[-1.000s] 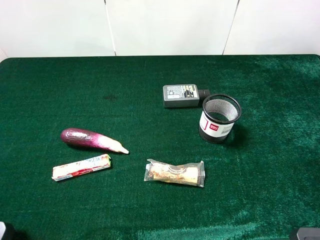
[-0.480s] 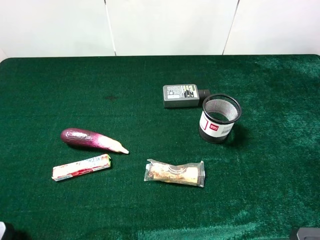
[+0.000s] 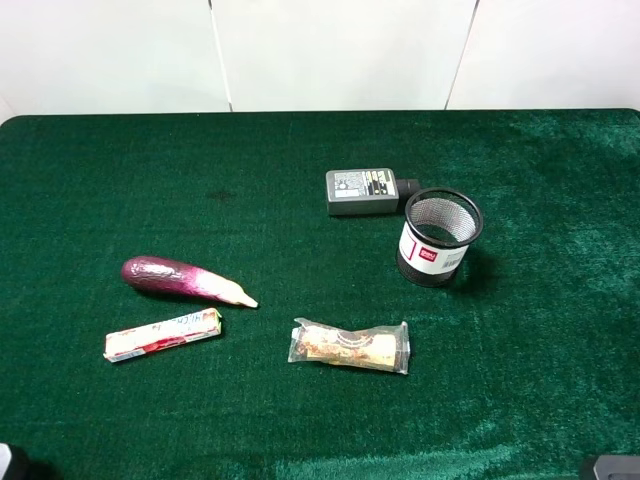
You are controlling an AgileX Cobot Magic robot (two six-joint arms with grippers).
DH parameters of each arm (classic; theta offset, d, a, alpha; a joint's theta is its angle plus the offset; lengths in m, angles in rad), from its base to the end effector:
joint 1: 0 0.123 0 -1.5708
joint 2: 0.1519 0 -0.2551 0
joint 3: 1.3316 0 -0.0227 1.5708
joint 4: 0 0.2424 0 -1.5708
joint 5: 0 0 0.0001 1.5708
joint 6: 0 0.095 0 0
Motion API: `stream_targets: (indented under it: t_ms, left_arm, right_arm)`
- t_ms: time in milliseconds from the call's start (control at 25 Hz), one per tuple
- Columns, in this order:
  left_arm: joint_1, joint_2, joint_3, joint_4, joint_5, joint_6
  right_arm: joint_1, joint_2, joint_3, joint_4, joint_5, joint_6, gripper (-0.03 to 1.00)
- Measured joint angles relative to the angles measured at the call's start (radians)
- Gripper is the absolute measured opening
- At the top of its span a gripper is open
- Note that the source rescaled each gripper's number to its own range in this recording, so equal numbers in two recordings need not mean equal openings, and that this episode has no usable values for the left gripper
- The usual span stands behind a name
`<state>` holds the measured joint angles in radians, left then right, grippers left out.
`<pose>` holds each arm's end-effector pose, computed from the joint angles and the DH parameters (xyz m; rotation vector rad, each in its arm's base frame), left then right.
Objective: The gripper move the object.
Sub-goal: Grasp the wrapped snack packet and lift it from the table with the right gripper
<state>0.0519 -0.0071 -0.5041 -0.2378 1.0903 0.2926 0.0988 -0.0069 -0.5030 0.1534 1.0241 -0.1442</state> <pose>0.0184 -0.0189 0.2721 0.2615 2.0232 -0.0700 0.0198 0.0144 0.2763 -0.2460 1.9766 0.1528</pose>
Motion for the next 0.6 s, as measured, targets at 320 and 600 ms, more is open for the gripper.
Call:
stream_targets:
  t_ms: [320,600]
  left_arm:
    - [0.000,0.000,0.000,0.000,0.000,0.000]
    - [0.000,0.000,0.000,0.000,0.000,0.000]
  right_arm:
    - [0.000,0.000,0.000,0.018,-0.001,0.000,1.00]
    - [0.000,0.000,0.000,0.029,-0.002,0.000,1.00]
